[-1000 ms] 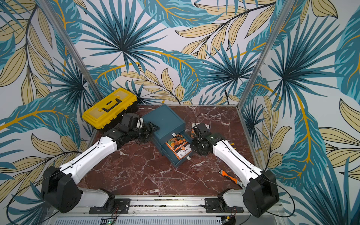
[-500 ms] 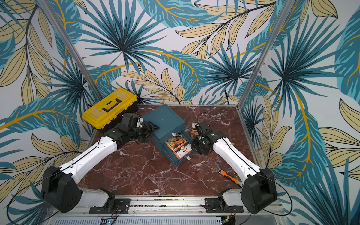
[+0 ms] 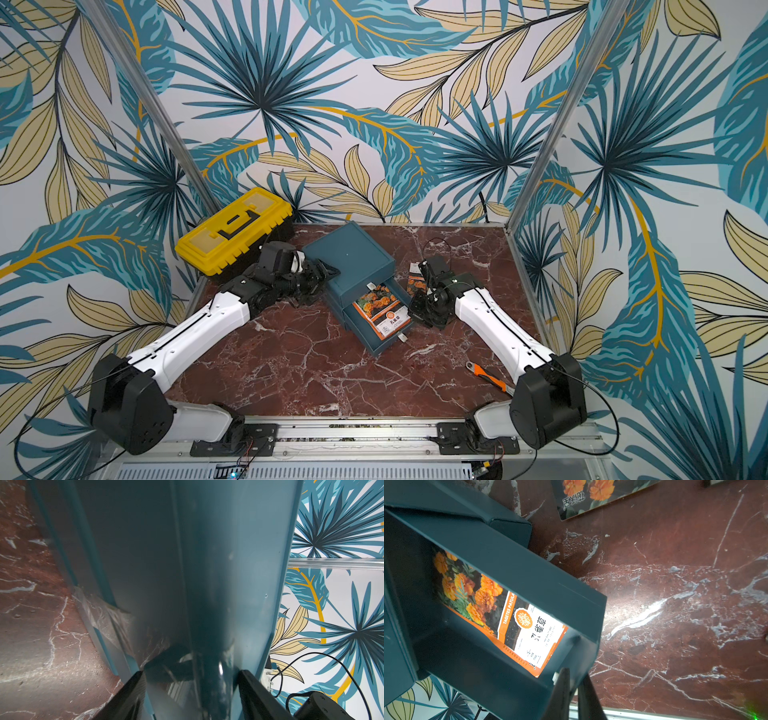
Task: Take the seed bags out of the drawer
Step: Adjust the drawer in the storage box.
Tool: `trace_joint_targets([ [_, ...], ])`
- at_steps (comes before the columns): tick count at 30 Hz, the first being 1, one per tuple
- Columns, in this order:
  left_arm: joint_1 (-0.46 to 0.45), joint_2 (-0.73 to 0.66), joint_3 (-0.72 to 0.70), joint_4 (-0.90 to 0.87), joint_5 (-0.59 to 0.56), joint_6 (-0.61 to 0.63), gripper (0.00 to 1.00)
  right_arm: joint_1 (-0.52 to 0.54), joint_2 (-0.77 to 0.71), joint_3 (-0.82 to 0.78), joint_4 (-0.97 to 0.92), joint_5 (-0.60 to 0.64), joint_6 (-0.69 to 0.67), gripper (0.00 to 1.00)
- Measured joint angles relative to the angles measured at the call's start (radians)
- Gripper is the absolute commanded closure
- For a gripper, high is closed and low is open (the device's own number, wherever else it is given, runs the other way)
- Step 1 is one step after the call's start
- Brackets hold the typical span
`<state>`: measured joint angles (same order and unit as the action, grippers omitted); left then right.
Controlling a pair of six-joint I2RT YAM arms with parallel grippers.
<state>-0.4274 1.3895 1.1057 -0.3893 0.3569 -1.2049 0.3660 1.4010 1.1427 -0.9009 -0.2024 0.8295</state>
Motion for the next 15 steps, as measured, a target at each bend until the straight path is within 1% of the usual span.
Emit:
trace_joint_targets([
  [15,0.000,0.000,-0.002,0.004,0.001,0.000,0.26,-0.019,0.000,0.027,-0.053,-0.054,0.000,1.00],
])
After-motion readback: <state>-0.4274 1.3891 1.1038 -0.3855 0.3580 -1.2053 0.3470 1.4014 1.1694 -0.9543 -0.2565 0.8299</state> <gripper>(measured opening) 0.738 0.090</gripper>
